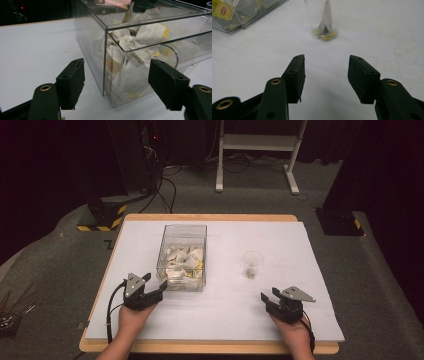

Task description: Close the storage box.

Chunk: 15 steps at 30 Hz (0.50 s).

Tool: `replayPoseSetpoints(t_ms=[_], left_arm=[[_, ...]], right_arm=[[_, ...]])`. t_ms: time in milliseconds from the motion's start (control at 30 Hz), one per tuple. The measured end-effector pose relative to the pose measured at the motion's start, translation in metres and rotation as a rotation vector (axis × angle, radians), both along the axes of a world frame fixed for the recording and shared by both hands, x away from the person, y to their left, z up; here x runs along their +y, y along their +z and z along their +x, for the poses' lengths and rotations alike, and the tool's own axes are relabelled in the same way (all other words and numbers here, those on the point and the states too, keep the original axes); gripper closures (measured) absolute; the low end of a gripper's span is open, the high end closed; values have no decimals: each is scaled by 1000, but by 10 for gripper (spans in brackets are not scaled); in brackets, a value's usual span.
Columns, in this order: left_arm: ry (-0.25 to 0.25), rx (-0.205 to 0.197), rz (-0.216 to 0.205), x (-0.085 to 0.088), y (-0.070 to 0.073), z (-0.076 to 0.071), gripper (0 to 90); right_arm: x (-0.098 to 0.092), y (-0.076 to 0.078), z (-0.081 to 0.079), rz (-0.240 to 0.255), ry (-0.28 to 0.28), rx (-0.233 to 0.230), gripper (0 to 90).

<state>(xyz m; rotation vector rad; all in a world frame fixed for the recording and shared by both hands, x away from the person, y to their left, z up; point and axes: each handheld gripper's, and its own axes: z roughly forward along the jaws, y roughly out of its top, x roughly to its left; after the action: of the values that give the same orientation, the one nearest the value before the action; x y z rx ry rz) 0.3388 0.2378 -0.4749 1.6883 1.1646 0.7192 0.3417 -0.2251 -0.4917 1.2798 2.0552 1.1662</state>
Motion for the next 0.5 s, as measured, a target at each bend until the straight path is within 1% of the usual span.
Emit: replayPoseSetpoints(t_ms=[200, 267, 400, 500], left_arm=[[4, 3, -2, 0, 1, 6, 300], [6, -2, -1, -1, 1, 8, 300], [15, -1, -14, -1, 1, 12, 304], [19, -3, -5, -2, 1, 15, 309]], right_arm=[[0, -1, 1, 0, 0, 1, 479], [0, -1, 1, -1, 0, 5, 479], [0, -1, 1, -5, 5, 3, 480], [1, -1, 1, -7, 6, 2, 480]])
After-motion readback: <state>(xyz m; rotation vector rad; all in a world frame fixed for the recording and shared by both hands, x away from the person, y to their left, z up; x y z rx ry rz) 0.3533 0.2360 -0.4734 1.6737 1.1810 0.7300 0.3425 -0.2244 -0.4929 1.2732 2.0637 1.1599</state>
